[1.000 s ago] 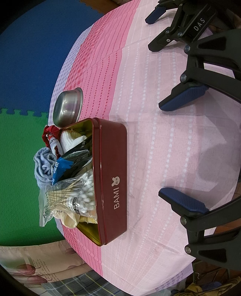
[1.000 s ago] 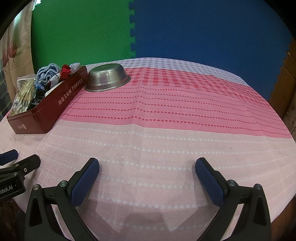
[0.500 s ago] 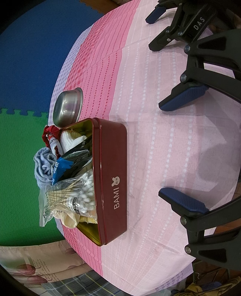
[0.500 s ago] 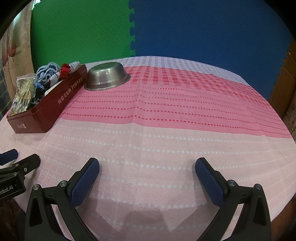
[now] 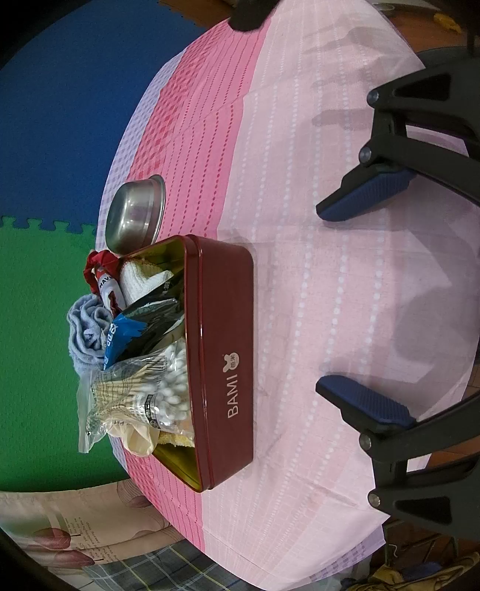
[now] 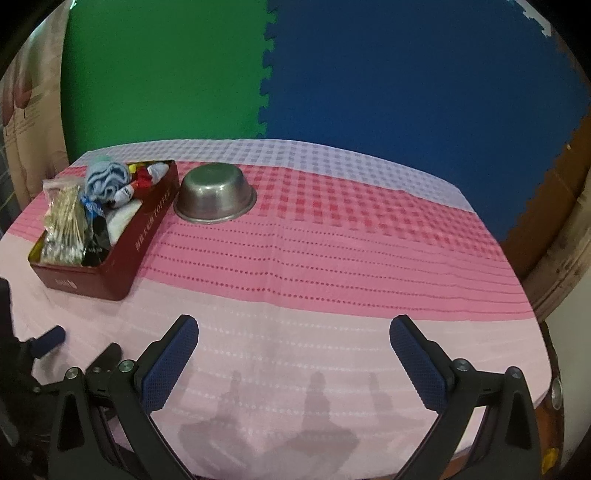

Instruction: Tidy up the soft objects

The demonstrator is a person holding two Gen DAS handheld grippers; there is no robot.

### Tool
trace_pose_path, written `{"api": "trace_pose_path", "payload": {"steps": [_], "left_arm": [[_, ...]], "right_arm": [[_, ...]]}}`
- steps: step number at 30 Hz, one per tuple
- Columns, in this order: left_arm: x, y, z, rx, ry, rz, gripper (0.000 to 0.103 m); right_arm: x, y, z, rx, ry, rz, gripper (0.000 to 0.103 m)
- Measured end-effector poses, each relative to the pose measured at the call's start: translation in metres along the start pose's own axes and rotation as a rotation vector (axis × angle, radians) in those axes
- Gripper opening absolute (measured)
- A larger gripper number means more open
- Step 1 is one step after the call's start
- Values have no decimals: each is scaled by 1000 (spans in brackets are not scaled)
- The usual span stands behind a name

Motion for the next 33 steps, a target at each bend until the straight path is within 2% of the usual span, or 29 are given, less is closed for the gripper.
{"api": "trace_pose_path", "payload": {"steps": [14, 33], "left_arm": [[0, 0, 0, 0, 0, 0, 88], [0, 0, 0, 0, -1, 0, 88]], "right_arm": [[-2, 23, -13, 27, 4, 19, 103], [-2, 21, -11, 9, -13, 2, 103]]}}
Point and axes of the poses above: each gripper's, at about its wrist camera, not at the fingertips, and y roughly against the way its jaws point, x to its right, z to its underside, the point moved 10 cm from there along -y, roughly the way its jaws point, and after that the axes turned 5 degrees about -z, right-handed, at the moved point
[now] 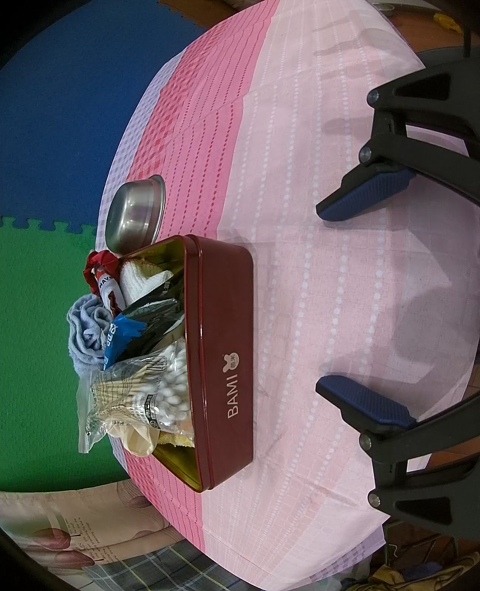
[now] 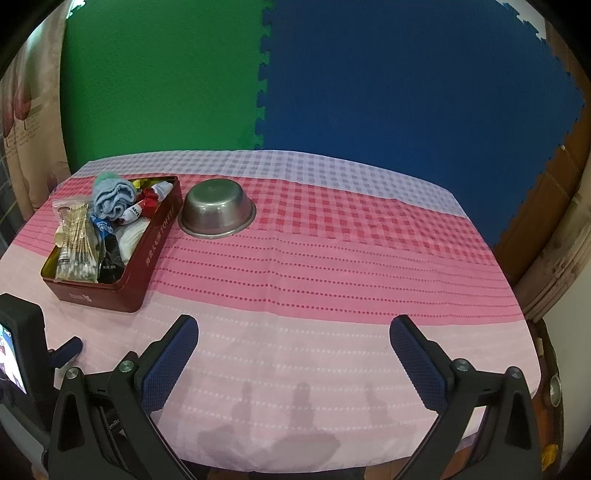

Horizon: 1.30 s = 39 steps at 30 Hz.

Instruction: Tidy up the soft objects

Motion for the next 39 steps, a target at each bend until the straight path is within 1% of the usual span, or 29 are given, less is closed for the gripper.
{"api": "trace_pose_path", "payload": {"steps": [15, 19, 23, 26, 29, 30, 31, 32, 35, 37, 39], "left_arm": [[0, 0, 0, 0, 0, 0, 88], [0, 0, 0, -1, 0, 0, 88], [0, 0, 0, -4, 0, 3, 88], [0, -1, 1, -6, -2, 3, 88], [-1, -1, 1, -6, -3, 4, 88], [0, -1, 1, -7, -4, 4, 88], [-1, -1, 1, -7, -3, 5, 88], [-1, -1, 1, -7, -3, 6, 88], [0, -2, 1, -8, -3, 4, 89], [1, -2, 1, -8, -4, 3, 89], [1, -2, 1, -8, -3, 4, 89]], "right_arm": [[-1, -7, 6, -28, -3, -8, 103], [-1, -14, 11, -41, -1, -14, 103], [5, -39, 28, -72, -4, -7, 103], [15, -66, 52, -123, -48, -26, 103], [26, -83, 69, -141, -70, 0, 103], [28, -86, 72, -138, -69, 6, 103], [29, -87, 73, -113, -76, -10, 103], [31, -86, 73, -97, -81, -8, 103], [33, -86, 74, -75, -89, -9, 103], [34, -85, 75, -34, -100, -18, 103], [33, -85, 74, -25, -100, -19, 103]]}}
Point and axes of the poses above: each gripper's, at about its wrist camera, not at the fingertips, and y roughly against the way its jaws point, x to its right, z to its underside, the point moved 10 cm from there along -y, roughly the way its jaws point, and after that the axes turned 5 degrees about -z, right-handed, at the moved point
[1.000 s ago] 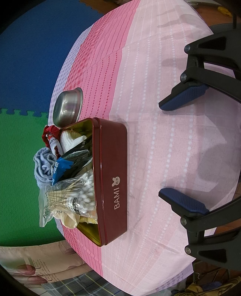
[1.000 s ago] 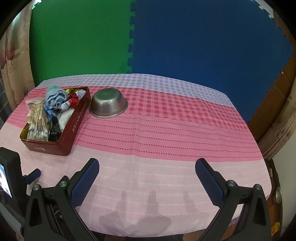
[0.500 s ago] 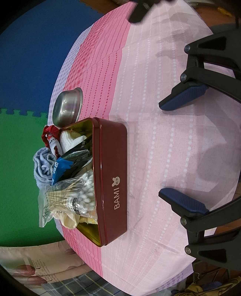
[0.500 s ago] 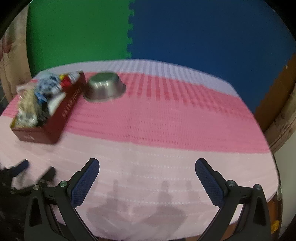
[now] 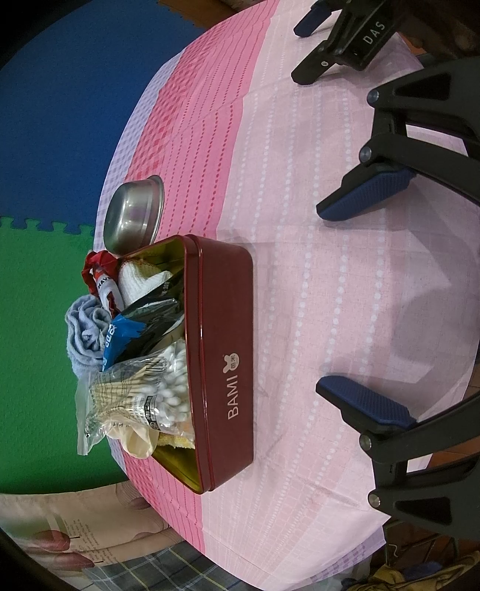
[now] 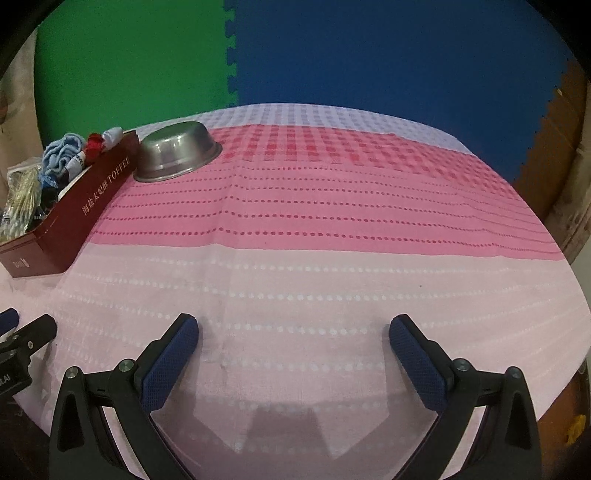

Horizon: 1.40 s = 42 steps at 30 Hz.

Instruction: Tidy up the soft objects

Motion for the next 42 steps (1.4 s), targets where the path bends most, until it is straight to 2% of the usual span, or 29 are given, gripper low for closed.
{"api": "trace_pose_path", "payload": {"steps": [42], "left_arm": [[1, -1, 0, -3, -3, 2, 89]], "right_arm": [[-1, -1, 0, 22, -6, -11, 103]]}}
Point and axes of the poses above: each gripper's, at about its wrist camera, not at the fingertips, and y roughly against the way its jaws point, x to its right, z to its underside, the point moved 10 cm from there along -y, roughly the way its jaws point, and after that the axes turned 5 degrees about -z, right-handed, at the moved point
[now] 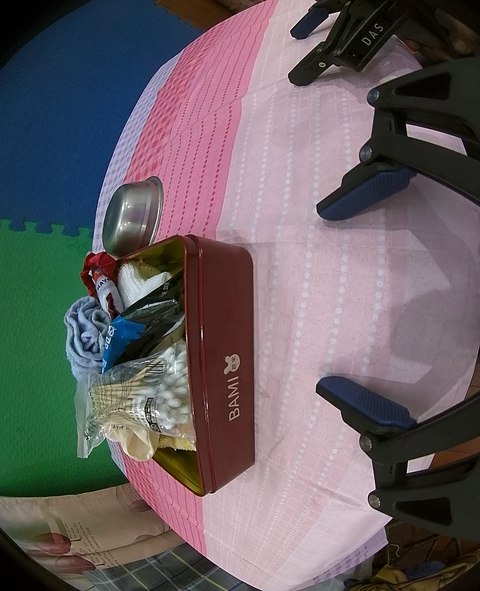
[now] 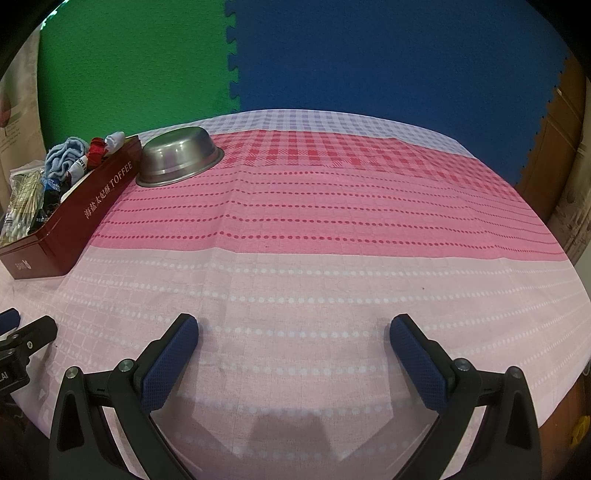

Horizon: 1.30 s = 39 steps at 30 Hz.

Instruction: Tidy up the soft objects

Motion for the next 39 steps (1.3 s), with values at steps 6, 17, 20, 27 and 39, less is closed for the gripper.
{"api": "trace_pose_path", "payload": {"steps": [6, 17, 20, 27, 39], "left_arm": [[0, 0, 0, 0, 0, 0, 89], [-35, 75, -36, 12, 28, -154, 89], [-43, 117, -52, 102, -3, -248, 89], [-43, 174, -67, 182, -26, -268, 89], [-31, 180, -65, 116, -19, -155, 89]], "right_arm": [[0, 0, 0, 0, -1, 1, 103], [0, 0, -2, -2, -2, -1, 103], [0, 0, -2, -2, -2, -1, 103], [-1, -1, -2, -1, -1, 0, 103], [-2, -1, -1, 0, -2, 1, 103]]}}
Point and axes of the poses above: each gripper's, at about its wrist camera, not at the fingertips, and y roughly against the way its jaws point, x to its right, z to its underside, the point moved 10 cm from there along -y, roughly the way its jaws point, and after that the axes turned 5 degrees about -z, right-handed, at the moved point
